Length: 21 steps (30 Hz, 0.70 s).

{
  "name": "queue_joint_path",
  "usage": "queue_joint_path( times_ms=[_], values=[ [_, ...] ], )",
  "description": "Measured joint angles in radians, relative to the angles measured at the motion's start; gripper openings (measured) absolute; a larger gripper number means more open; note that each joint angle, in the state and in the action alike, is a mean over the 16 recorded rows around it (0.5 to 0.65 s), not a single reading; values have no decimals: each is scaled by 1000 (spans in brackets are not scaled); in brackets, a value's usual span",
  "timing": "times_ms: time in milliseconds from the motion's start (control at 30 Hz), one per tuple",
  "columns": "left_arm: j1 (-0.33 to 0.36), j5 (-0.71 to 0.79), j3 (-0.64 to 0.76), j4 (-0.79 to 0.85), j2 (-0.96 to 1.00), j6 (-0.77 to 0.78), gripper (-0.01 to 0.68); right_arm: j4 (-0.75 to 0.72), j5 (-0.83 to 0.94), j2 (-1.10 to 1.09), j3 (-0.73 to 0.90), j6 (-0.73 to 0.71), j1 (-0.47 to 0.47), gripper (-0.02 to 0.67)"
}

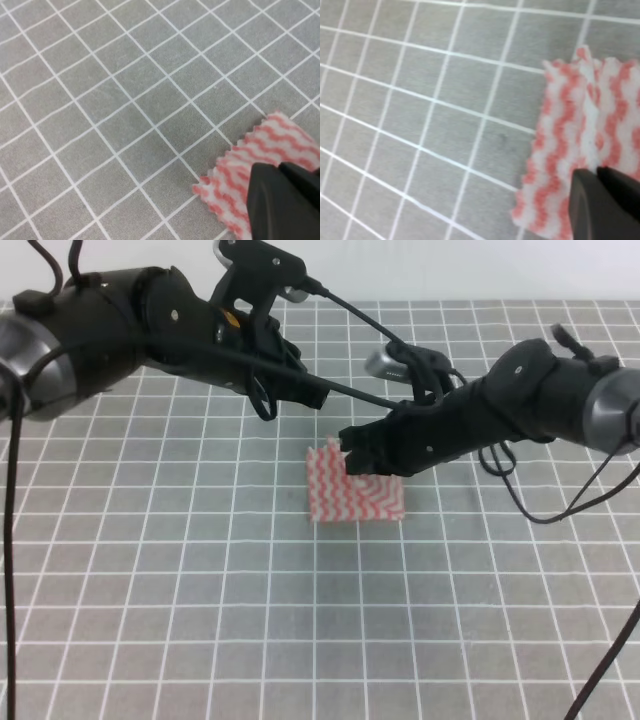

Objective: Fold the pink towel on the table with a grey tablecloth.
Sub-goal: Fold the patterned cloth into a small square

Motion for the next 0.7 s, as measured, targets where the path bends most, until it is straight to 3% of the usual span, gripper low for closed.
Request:
queue_joint_path(
  times_ms=[700],
  values=[
    [0,1,0,0,-1,0,-1,167,-1,55,-1,-76,15,-15]
  ],
)
